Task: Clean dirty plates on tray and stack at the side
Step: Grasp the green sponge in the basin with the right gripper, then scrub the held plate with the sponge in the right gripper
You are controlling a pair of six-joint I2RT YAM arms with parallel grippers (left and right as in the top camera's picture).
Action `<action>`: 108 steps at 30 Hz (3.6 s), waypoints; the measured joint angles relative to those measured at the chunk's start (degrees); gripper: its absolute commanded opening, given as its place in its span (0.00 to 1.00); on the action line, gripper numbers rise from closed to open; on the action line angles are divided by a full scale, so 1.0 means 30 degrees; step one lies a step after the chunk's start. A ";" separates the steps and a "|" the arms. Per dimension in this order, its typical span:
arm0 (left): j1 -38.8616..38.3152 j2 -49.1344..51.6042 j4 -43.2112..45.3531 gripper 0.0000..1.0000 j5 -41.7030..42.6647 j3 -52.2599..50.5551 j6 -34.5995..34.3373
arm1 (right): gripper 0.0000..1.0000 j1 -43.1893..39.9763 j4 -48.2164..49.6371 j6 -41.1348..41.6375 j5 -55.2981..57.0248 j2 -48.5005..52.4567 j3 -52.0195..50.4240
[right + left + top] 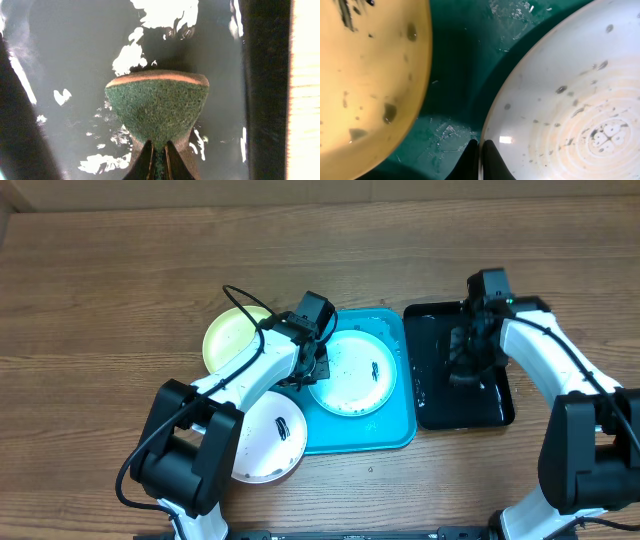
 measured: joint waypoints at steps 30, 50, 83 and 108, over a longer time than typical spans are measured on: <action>0.0364 0.0000 -0.0430 0.04 -0.0342 0.0000 -0.1588 | 0.04 0.1355 -0.2630 0.0313 0.0095 0.0029 0.1494; 0.0364 0.0000 -0.0430 0.04 -0.0342 0.0000 -0.1588 | 0.04 0.1355 -0.3133 0.0299 -0.0168 0.0044 0.2171; 0.0357 0.0000 -0.0408 0.04 -0.0262 0.0000 -0.1413 | 0.04 0.1355 -0.4291 0.0532 -0.2004 0.0087 0.3439; 0.0357 0.0000 -0.0073 0.04 0.0022 0.0000 -0.1341 | 0.04 0.8298 -0.0597 0.2055 -0.1224 0.0321 0.4022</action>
